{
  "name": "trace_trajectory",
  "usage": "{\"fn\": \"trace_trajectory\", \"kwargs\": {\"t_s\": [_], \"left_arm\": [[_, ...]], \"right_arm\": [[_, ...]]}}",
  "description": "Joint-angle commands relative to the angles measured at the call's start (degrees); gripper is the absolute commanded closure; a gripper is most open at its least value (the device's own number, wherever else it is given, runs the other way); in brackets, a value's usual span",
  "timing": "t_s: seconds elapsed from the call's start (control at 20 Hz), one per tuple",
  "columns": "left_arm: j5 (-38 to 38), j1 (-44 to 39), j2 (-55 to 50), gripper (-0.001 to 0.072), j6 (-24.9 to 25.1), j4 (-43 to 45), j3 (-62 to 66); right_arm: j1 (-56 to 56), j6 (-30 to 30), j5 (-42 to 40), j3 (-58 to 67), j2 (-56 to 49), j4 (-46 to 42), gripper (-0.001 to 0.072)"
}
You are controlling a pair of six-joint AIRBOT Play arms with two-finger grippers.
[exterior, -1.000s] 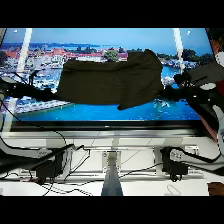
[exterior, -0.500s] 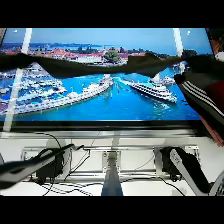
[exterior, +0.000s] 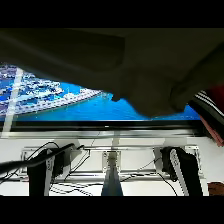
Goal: Fold the clothes and pants, and hang the long-sleeved shirts on hangers.
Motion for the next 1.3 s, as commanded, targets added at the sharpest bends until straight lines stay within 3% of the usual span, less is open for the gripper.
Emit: {"fn": "trace_trajectory", "kwargs": {"t_s": [0.0,0.2,0.4,0.55,0.7,0.9,1.05,1.25], "left_arm": [[3.80,0.44,2.51,0.0693,-0.07,6.71,-0.31],[-11.02,-0.31,-9.81,0.0693,-0.02,5.11,-0.59],[-16.92,-8.37,-29.59,0.0692,2.49,5.16,-0.59],[-14.40,-14.32,-44.02,0.0692,9.11,5.16,-0.59],[-4.59,-17.33,-55.25,0.0692,9.20,5.09,-0.59],[3.98,-18.86,-63.14,0.0692,9.22,4.92,-0.59],[1.95,-19.04,-64.89,0.0692,9.20,5.66,-0.59],[-8.28,-18.99,-64.94,0.0692,9.18,15.15,-0.59]], "right_arm": [[-0.04,0.15,-1.11,2.23,-1.22,-1.73,0.0698],[-0.02,2.32,2.82,2.23,-12.09,-1.66,0.0698],[2.19,2.49,9.16,2.23,-29.31,0.44,0.0697],[7.69,1.79,8.31,2.23,-42.45,-2.64,0.0697],[12.04,1.84,-1.22,2.23,-53.64,-10.62,0.0697],[14.12,2.27,-11.96,2.25,-64.43,-11.43,0.0697],[14.14,2.27,-10.93,2.19,-67.52,-13.64,0.0697],[14.14,5.68,0.28,2.12,-67.67,-23.04,0.0697]]}}
